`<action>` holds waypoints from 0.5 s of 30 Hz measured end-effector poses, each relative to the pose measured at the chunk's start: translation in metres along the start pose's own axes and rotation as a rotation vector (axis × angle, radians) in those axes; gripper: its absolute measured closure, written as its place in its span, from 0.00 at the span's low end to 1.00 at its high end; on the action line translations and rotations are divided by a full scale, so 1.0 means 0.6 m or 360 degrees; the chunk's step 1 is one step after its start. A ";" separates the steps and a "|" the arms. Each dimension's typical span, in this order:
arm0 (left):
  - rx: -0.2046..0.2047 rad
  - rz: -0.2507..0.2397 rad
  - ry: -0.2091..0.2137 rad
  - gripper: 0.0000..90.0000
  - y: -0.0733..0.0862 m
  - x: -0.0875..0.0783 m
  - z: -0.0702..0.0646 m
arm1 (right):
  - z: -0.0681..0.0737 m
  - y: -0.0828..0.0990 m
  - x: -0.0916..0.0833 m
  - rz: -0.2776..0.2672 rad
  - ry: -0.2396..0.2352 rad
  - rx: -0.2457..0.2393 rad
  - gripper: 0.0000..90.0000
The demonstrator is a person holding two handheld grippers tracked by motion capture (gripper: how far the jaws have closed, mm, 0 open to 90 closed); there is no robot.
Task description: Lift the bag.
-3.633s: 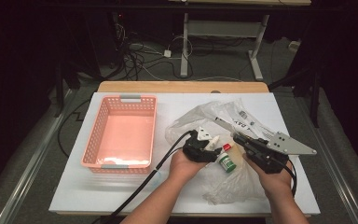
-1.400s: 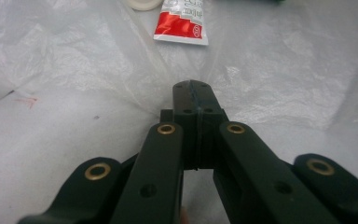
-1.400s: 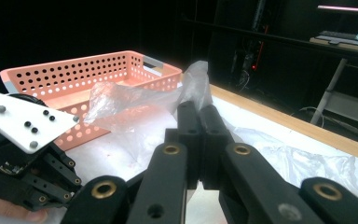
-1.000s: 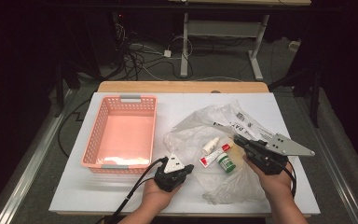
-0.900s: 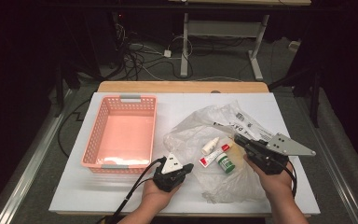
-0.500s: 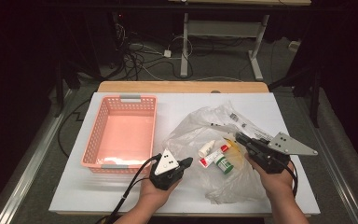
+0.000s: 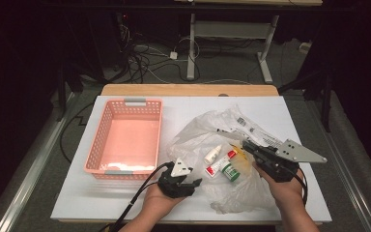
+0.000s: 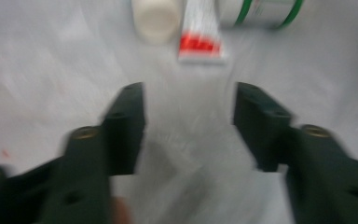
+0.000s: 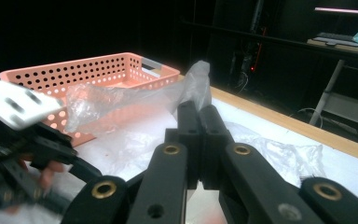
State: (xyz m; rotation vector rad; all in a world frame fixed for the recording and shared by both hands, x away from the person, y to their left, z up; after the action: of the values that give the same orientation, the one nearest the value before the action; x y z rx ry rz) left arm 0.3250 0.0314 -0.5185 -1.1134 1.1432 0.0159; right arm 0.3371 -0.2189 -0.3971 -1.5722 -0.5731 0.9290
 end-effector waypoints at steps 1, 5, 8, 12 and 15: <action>0.0013 0.0011 -0.0043 0.39 0.000 0.000 -0.002 | 0.001 0.000 0.001 0.0000 -0.0001 -0.0004 1.00; 0.0071 0.0002 -0.0083 0.62 0.004 -0.001 -0.014 | 0.003 0.003 0.003 0.0014 -0.0003 -0.0004 1.00; 0.0115 -0.0002 -0.0058 0.84 0.006 -0.002 -0.022 | 0.004 0.003 0.004 0.0015 -0.0005 -0.0017 1.00; 0.0087 -0.0004 -0.0020 0.98 0.006 -0.002 -0.017 | 0.003 0.002 0.001 0.0017 0.0009 -0.0002 1.00; 0.0089 -0.0018 -0.0012 0.98 0.007 -0.005 -0.015 | 0.003 0.000 -0.002 0.0008 0.0016 -0.0003 1.00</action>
State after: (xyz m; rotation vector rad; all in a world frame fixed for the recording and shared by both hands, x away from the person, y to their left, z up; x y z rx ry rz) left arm 0.3150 0.0283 -0.5190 -1.0695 1.1245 -0.0206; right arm 0.3351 -0.2186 -0.3970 -1.5796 -0.5635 0.9242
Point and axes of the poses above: each handheld gripper's, and its own axes: x roughly forward along the jaws, y roughly out of its underside, z roughly to its left, the point moved 4 cm from there along x, roughly forward along the jaws, and after that the axes turned 9 degrees about -y, right-handed, at the moved point
